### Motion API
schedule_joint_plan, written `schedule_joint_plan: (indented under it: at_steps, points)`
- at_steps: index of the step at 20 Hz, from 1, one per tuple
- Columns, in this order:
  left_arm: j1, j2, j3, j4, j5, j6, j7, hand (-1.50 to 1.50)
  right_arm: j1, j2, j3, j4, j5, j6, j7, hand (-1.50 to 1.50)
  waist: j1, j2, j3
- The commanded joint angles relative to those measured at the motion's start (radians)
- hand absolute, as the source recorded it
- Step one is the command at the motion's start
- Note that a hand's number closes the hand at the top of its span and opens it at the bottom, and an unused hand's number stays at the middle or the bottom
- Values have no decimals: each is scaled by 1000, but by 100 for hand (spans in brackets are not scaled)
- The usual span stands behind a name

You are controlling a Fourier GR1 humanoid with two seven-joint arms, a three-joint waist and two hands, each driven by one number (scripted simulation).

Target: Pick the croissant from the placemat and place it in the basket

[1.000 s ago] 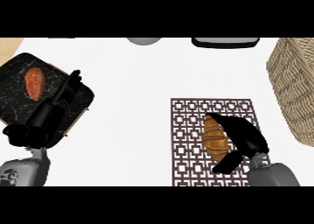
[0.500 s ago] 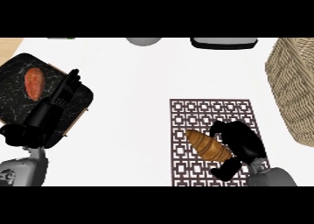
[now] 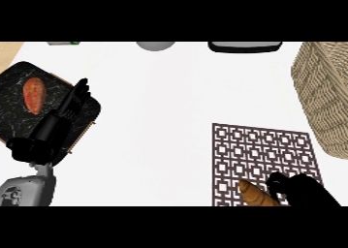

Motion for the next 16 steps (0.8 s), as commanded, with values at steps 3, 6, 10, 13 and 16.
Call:
schedule_joint_plan:
  at_steps: [3,6,10,13,16]
  points:
    - [70,-38,-45,-65,-28,16,5,0,213,-35,-83,-144,-110,-77,-115,150,10,5,3]
    - [11,12,14,-10,21,-24,12,0,292,-8,-100,-249,-281,12,-136,150,-1,5,3]
    - [20,-11,-7,-22,-17,14,5,0,356,54,-127,-401,-511,44,-197,150,-13,2,3]
    - [22,5,11,0,-1,-6,-13,0,407,80,-203,-550,-675,64,-195,150,-20,2,2]
    - [30,0,12,-12,-13,11,-27,0,491,48,-359,-681,-863,122,-177,150,-21,2,2]
